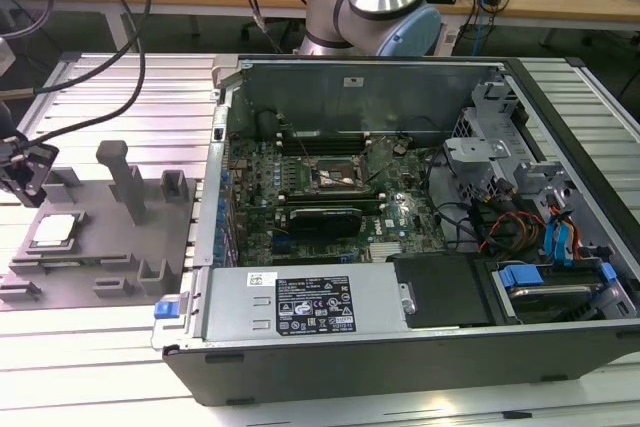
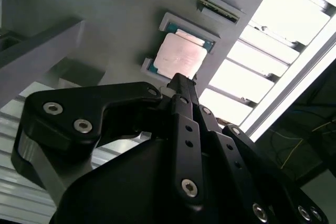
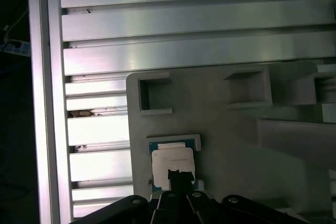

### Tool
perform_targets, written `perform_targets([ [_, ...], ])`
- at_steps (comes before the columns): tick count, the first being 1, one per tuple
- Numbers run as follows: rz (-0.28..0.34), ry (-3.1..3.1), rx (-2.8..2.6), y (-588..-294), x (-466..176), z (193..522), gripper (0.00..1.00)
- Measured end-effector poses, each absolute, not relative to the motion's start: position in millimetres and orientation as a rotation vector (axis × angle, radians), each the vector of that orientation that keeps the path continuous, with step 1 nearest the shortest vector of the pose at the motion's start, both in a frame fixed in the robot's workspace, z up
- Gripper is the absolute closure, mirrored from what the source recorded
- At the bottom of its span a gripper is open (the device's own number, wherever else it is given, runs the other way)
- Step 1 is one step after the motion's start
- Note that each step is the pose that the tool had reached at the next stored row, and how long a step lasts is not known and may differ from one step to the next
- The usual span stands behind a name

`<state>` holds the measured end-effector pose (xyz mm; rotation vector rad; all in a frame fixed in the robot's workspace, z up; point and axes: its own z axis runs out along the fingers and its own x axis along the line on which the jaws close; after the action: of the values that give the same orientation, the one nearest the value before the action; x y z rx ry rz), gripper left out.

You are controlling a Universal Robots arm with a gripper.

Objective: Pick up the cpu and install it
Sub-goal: 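Pick up the cpu and move it towards the insertion slot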

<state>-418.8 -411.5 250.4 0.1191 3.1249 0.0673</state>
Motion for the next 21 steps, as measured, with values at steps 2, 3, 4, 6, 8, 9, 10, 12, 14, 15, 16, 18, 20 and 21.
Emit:
perform_targets([
  [2, 0.067, 3.127, 0.119, -412.0, -418.8, 246.5, 0.89],
  [3, 0.067, 3.127, 0.119, -412.2, -418.8, 244.7, 0.89],
  [4, 0.067, 3.127, 0.119, -412.5, -418.8, 242.4, 0.89],
  [6, 0.067, 3.127, 0.119, -412.9, -418.9, 238.9, 0.89],
  [8, 0.067, 3.127, 0.119, -413.0, -418.8, 234.9, 0.89],
  [9, 0.067, 3.127, 0.119, -413.0, -418.8, 233.0, 0.89],
  [10, 0.067, 3.127, 0.119, -413.1, -418.8, 230.6, 0.89],
  [12, 0.067, 3.127, 0.119, -413.1, -418.8, 227.6, 0.89],
  [14, 0.067, 3.127, 0.119, -413.1, -418.8, 225.8, 0.89],
  [15, 0.067, 3.127, 0.119, -413.1, -418.9, 225.5, 0.89],
  [16, 0.067, 3.127, 0.119, -413.1, -418.9, 225.5, 0.89],
  [18, 0.067, 3.127, 0.119, -413.1, -418.8, 225.4, 0.89],
  [20, 0.067, 3.127, 0.119, -413.1, -418.8, 225.4, 0.89],
  [21, 0.067, 3.127, 0.119, -413.1, -418.8, 225.4, 0.89],
])
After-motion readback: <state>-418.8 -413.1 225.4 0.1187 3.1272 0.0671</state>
